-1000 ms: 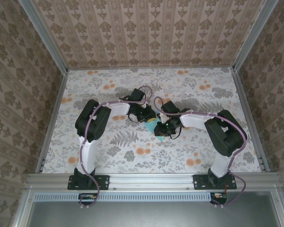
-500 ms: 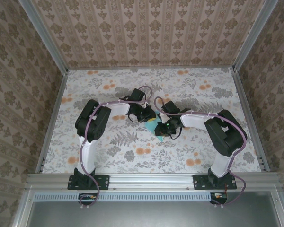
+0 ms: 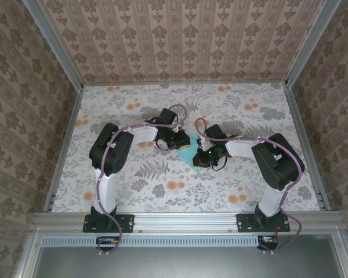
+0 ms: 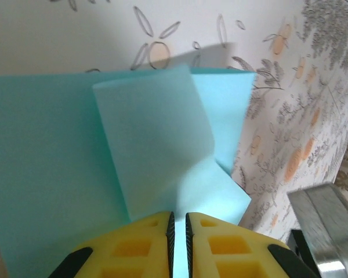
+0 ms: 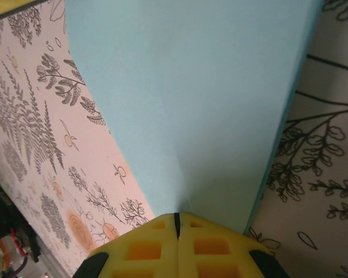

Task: Fold a paper plane with a square sheet of paper (fold left side to right side)
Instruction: Fourth fold the wing at the center of the table.

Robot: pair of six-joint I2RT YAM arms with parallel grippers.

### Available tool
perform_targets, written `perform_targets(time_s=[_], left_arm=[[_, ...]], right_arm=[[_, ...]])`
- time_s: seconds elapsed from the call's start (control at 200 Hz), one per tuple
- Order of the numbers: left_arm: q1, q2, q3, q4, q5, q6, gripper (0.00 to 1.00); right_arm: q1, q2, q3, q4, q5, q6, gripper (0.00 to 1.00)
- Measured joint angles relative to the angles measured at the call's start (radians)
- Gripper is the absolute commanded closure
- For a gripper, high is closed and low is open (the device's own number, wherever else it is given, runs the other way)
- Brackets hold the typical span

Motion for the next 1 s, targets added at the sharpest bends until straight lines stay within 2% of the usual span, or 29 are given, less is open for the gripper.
perform_targets(time_s=[0.16,0.49,1.0], left_arm=[[-0.011,-0.035,-0.008,0.024,0.018,0.008,0.84],[-0.071,-0.051,-0.043,0.059,0.049,0.01,0.85],[-0.058,-0.024,-0.089,0.094,0.037,0.01,0.89]], right_arm=[[-0.013,0.008,-0.017,0.032,-0.045,0.003,1.0],[-0.019,0.013,-0.018,0.039,-0.06,0.003,1.0],[-0.019,0.022,0.0,0.007,-0.061,-0.006,1.0]])
